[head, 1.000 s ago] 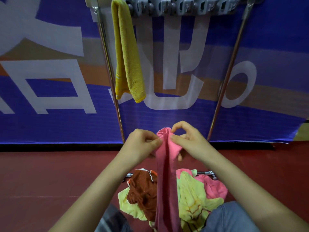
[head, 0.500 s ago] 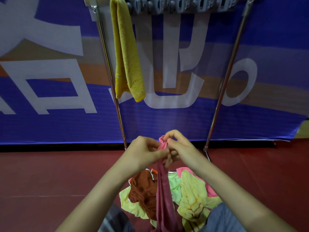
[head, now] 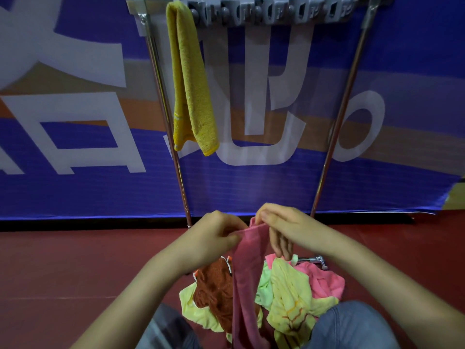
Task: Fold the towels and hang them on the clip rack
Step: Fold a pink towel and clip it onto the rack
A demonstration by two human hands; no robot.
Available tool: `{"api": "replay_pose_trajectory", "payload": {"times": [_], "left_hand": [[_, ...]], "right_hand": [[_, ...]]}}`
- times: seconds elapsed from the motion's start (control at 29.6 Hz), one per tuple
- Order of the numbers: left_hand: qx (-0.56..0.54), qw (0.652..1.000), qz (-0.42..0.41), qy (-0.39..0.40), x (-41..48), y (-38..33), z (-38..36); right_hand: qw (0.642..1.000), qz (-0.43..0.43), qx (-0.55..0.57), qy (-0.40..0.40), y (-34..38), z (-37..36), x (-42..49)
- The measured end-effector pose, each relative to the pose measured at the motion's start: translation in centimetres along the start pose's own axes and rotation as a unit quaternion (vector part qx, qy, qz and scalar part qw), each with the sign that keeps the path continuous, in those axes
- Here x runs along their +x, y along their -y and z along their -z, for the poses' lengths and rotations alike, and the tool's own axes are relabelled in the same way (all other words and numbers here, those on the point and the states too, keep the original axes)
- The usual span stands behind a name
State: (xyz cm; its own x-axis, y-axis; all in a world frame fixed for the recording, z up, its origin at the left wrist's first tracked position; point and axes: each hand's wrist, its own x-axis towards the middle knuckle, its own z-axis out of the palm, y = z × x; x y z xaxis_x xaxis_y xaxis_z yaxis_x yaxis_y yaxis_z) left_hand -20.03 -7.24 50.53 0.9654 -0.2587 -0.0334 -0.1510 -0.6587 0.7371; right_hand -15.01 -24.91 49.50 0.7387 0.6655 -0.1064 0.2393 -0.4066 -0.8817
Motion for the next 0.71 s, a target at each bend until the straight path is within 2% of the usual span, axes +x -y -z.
{"api": "replay_pose_trajectory", "payload": {"times": [0.3, 0.37, 0.47, 0.64, 0.71], "left_hand": [[0.078, 0.996, -0.041, 0.001, -0.3, -0.1, 0.4], [0.096, 0.994, -0.050, 0.007, -0.4, -0.1, 0.4], [0.122, 0.991, -0.054, 0.013, -0.4, -0.1, 0.4], [0.136, 0.990, -0.042, 0.001, -0.6, 0.0, 0.6], [0.132, 0.991, -0.037, -0.003, -0.5, -0.2, 0.8]], "right_hand": [[0.988, 0.041, -0.147, 0.037, 0.3, 0.8, -1.0], [0.972, 0.031, -0.227, 0.047, 0.2, 0.9, -0.9], [0.931, 0.052, -0.359, 0.035, -0.1, 1.0, -0.8], [0.913, 0.104, -0.395, 0.001, -0.4, 1.8, -1.3], [0.902, 0.155, -0.401, -0.031, -0.7, 2.4, -1.4]]}}
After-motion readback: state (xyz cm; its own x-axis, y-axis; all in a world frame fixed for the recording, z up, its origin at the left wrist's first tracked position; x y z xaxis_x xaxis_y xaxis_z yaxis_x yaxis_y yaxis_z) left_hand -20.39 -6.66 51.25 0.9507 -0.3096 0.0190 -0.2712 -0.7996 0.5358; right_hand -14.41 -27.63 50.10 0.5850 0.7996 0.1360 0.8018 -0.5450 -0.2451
